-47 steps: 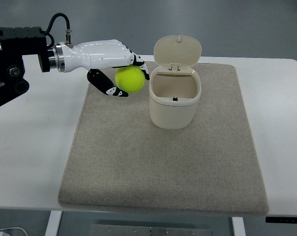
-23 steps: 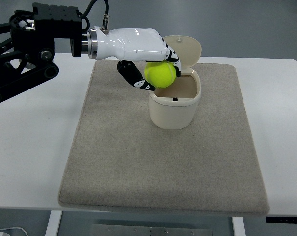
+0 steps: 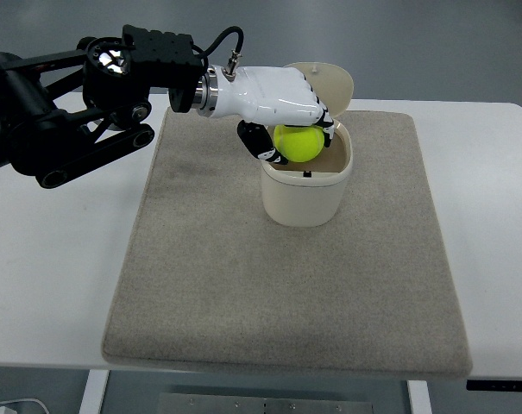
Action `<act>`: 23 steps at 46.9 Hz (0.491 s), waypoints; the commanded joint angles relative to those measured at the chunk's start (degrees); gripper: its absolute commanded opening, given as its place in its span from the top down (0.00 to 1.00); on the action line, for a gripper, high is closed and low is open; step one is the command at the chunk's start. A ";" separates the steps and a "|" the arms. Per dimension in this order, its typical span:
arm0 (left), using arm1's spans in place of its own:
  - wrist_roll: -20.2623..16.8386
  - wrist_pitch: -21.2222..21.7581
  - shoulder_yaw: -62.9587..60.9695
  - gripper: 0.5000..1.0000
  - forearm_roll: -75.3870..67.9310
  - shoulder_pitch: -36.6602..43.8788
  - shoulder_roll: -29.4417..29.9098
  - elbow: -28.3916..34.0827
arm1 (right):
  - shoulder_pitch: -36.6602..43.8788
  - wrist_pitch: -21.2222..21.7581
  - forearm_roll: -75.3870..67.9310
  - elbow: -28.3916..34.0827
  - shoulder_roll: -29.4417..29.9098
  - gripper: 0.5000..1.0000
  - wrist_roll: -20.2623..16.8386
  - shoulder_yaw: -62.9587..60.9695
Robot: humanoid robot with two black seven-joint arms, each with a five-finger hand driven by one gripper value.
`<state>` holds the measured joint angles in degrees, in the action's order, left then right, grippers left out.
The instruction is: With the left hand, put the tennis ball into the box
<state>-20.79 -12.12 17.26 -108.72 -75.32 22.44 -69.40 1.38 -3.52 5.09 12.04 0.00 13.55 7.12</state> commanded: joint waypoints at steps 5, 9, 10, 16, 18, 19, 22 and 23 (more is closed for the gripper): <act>0.05 -0.01 0.06 0.30 0.17 0.09 -1.26 1.37 | 0.03 0.00 0.00 0.00 0.00 0.12 0.07 0.00; 0.05 -0.09 0.14 0.05 0.53 0.09 -1.17 1.37 | -0.06 0.00 0.00 0.00 0.00 0.12 -0.01 0.00; -0.04 -0.18 0.14 0.04 0.61 0.09 -1.09 1.37 | 0.03 0.00 0.00 0.00 0.00 0.12 0.07 0.00; -0.04 -0.71 0.41 0.02 1.05 0.09 -0.65 0.84 | 0.03 0.00 0.00 0.00 0.00 0.12 -0.01 0.00; -0.13 -0.71 0.41 0.02 1.05 0.18 -0.38 0.67 | 0.03 0.00 0.00 0.00 0.00 0.12 0.07 0.00; -0.13 -0.71 0.50 0.02 1.23 0.18 -0.12 0.49 | 0.03 0.00 0.00 0.00 0.00 0.12 -0.01 0.00; -0.57 -0.71 0.58 0.02 2.10 0.09 0.93 -0.12 | 0.03 0.00 0.00 0.00 0.00 0.12 -0.02 0.00; -0.65 -0.71 0.58 0.02 2.63 0.09 1.28 -0.38 | 0.03 0.00 0.00 0.00 0.00 0.12 -0.02 0.00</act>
<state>-21.03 -12.86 17.72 -107.23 -75.16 22.66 -69.07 1.38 -3.52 5.09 12.04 0.00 13.59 7.12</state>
